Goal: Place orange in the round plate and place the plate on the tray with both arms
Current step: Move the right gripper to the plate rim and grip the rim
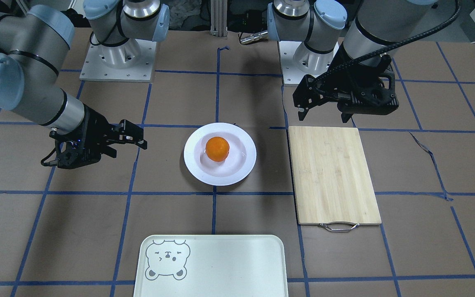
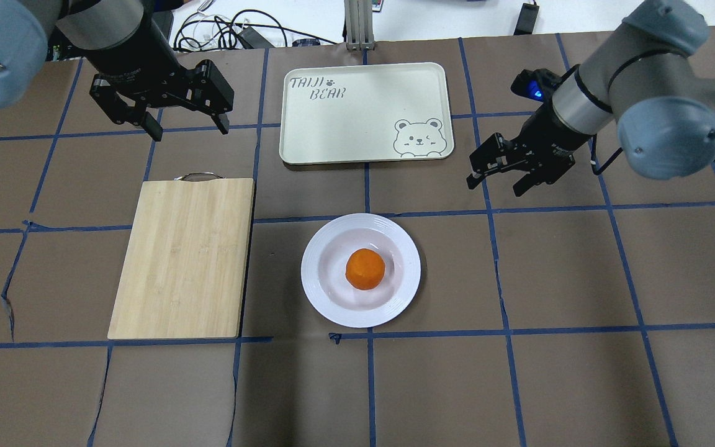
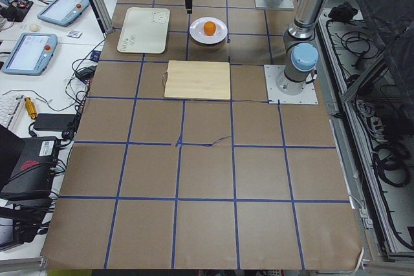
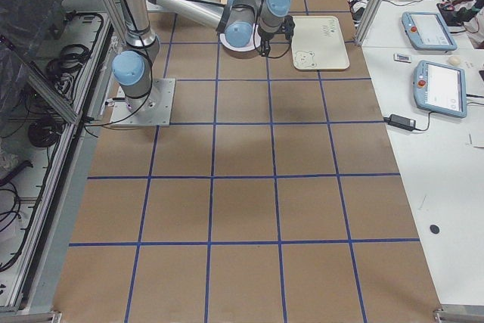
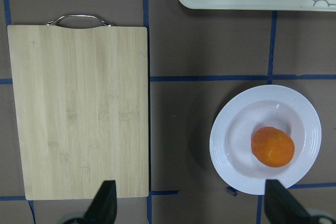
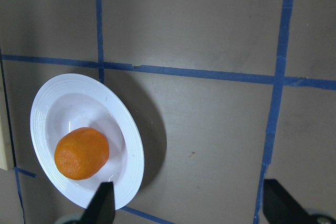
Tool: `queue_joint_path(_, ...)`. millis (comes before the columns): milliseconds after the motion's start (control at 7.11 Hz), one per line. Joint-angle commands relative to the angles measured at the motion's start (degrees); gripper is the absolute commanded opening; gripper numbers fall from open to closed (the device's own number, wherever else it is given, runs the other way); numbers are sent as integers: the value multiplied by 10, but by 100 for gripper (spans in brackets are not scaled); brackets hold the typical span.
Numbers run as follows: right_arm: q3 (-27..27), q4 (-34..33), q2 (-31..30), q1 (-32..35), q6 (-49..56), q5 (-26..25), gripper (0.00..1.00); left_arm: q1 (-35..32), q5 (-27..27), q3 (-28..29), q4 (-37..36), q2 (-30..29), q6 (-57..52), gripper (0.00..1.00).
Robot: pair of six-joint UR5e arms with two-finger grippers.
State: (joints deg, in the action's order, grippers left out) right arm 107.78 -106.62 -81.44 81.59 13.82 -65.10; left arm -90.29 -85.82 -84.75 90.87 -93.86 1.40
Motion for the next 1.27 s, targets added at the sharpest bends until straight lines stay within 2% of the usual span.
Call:
queue_joint_path(0, 58, -46, 22, -6, -5, 74, 100, 3, 1, -3, -5, 3, -1, 100)
queue_joint_path(141, 59, -51, 42, -12, -4, 93, 100, 3, 0, -3, -5, 5, -2, 100)
queue_joint_path(281, 68, -82, 57, -12, 5, 125, 100, 3, 1, -4, -5, 6, -2, 100)
queue_joint_path(422, 90, -151, 79, -12, 15, 158, 100, 3, 1, -4, -5, 6, -2, 100)
queue_joint_path(563, 115, -186, 92, -10, 23, 161, 100, 3, -3, -4, -5, 9, -2, 100)
queue_joint_path(844, 121, -186, 98, -6, 17, 174, 100, 5, -9, 1, 5, 10, 4, 100)
queue_joint_path(985, 121, -186, 111, -5, 17, 216, 99, 8, -23, 6, 28, 10, 4, 100)
queue_joint_path(1126, 121, -187, 118, 1, 18, 221, 99, 19, -24, 11, 45, 11, 4, 100)
